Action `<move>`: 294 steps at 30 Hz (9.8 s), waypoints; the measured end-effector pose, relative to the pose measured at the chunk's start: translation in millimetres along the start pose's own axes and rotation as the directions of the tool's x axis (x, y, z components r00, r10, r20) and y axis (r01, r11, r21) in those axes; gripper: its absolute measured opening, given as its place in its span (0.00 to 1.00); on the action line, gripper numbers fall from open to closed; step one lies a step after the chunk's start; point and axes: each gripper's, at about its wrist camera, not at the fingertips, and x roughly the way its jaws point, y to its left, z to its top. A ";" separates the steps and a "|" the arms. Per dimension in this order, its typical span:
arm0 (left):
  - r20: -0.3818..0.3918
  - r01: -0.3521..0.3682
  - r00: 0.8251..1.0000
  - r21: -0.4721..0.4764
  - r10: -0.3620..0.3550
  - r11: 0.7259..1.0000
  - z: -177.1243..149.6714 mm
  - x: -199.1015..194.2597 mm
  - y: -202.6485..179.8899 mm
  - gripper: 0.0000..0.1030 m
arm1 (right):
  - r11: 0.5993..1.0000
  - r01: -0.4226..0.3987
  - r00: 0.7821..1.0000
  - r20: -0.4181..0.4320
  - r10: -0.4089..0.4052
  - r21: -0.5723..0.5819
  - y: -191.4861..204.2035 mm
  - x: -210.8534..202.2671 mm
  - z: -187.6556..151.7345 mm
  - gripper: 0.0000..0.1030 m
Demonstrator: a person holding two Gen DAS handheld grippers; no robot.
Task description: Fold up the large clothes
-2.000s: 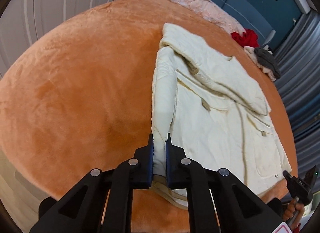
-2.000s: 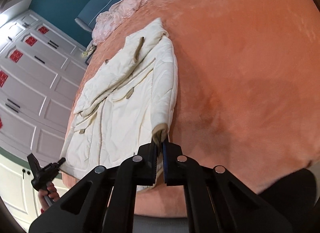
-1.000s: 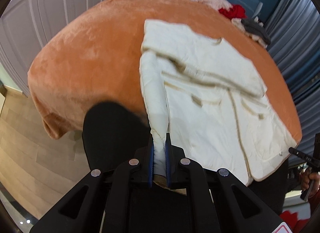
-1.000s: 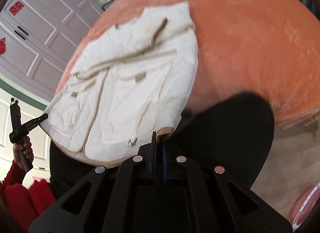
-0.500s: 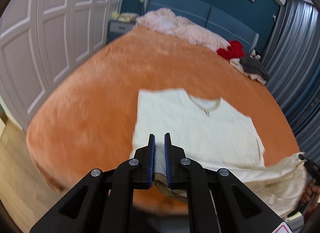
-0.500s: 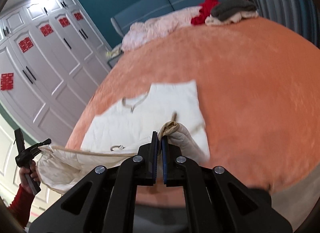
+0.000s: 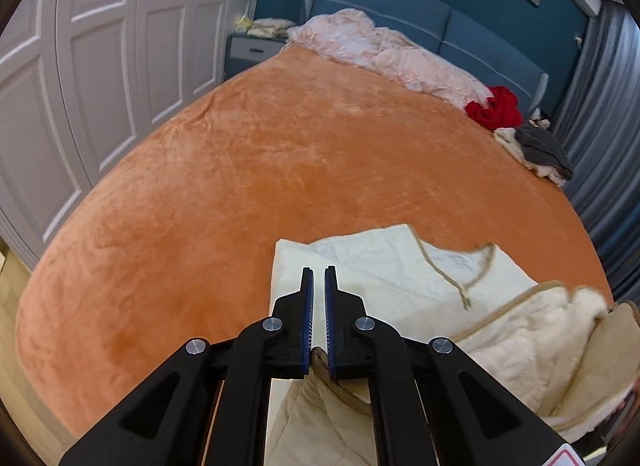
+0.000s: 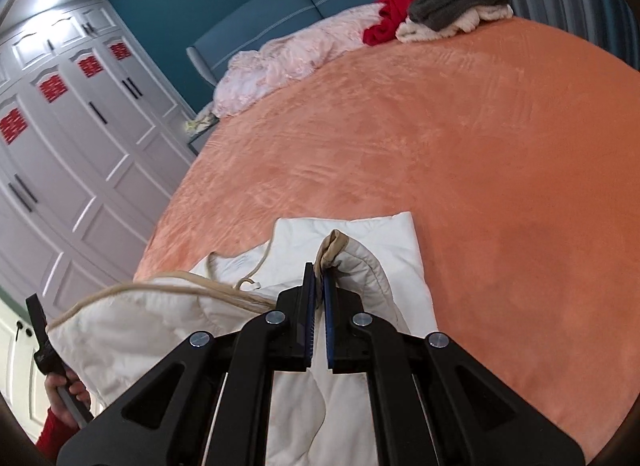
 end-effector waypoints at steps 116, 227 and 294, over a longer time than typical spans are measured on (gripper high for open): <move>-0.059 0.040 0.998 0.084 -0.035 0.996 -89.7 77.5 -132.5 0.30 | 0.948 0.027 0.989 -0.132 -0.072 -0.317 117.5 103.1 -101.9 0.09; -0.033 0.152 0.987 -0.079 -0.155 0.985 -137.3 -117.0 -83.7 0.63 | 0.932 -0.093 0.992 -0.114 0.056 -0.350 172.4 -70.8 -112.6 0.65; -0.064 0.060 0.996 0.055 -0.056 0.997 -24.8 -18.6 -127.8 0.62 | 0.994 0.110 0.980 -0.163 -0.112 -0.020 121.7 26.4 -40.0 0.66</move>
